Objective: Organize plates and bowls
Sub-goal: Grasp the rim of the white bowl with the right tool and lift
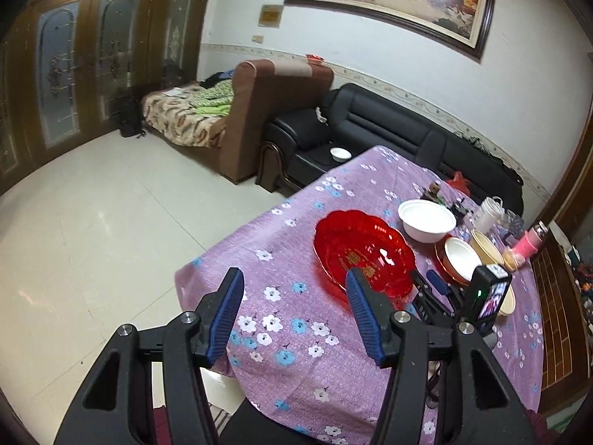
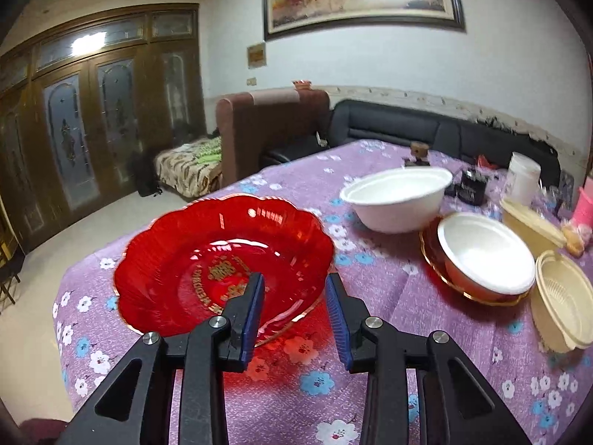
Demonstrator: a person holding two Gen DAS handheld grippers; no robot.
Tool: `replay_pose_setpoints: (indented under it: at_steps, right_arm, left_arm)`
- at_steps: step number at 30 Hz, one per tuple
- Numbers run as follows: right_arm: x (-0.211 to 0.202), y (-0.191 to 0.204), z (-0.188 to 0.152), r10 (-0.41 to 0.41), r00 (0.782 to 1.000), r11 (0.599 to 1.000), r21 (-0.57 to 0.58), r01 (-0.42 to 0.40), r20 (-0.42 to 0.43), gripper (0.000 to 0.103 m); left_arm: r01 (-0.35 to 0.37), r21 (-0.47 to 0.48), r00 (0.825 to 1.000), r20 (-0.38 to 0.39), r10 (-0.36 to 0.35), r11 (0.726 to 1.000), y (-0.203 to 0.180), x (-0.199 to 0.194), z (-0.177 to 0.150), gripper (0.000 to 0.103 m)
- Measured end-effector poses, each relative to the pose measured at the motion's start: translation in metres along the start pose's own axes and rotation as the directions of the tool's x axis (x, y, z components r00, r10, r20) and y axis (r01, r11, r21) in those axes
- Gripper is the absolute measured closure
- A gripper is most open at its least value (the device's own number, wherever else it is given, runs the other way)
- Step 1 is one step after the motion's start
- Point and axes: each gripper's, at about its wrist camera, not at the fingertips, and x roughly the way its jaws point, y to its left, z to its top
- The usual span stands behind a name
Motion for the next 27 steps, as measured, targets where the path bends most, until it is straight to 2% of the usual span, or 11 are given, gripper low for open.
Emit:
replay_pose_setpoints:
  at_steps: [4, 7, 10, 13, 16, 18, 22, 24, 27]
  right_arm:
    - [0.006, -0.013, -0.003, -0.02, 0.999, 0.998, 0.051, 0.022, -0.036, 0.065]
    - [0.004, -0.024, -0.005, -0.059, 0.997, 0.995, 0.079, 0.062, -0.041, 0.065]
    - [-0.001, -0.03, -0.003, -0.11, 0.993, 0.991, 0.077, 0.112, -0.029, 0.065]
    - [-0.022, -0.044, 0.007, -0.143, 0.99, 0.983, 0.12, 0.142, -0.001, 0.065]
    - [-0.044, -0.065, 0.015, -0.167, 0.986, 0.97, 0.179, 0.165, -0.003, 0.064]
    - [-0.052, -0.084, 0.023, -0.21, 0.977, 0.959, 0.191, 0.21, -0.022, 0.062]
    - [-0.047, -0.114, 0.04, -0.268, 0.96, 0.934, 0.224, 0.279, -0.075, 0.062]
    - [-0.034, -0.128, 0.052, -0.259, 0.96, 0.927, 0.251, 0.278, -0.108, 0.062]
    - [0.001, -0.152, 0.077, -0.206, 0.964, 0.903, 0.346, 0.253, -0.167, 0.062]
  left_arm:
    - [0.06, -0.013, 0.998, -0.036, -0.06, 0.998, 0.0, 0.025, -0.002, 0.043]
    - [0.124, 0.007, 0.989, -0.078, -0.123, 0.992, -0.007, 0.044, -0.008, 0.043]
    - [0.132, 0.008, 0.989, -0.067, -0.131, 0.991, -0.007, 0.053, -0.01, 0.041]
    - [0.181, -0.035, 0.978, -0.094, -0.183, 0.983, -0.006, 0.08, -0.014, 0.037]
    - [0.244, -0.045, 0.953, -0.173, -0.248, 0.969, -0.018, 0.115, -0.024, 0.037]
    - [0.286, -0.04, 0.93, -0.23, -0.288, 0.957, -0.031, 0.142, -0.034, 0.037]
    - [0.336, -0.022, 0.901, -0.285, -0.328, 0.942, -0.047, 0.171, -0.042, 0.037]
    - [0.366, -0.008, 0.887, -0.299, -0.351, 0.931, -0.055, 0.18, -0.045, 0.037]
    - [0.386, 0.021, 0.88, -0.308, -0.362, 0.922, -0.061, 0.186, -0.046, 0.037]
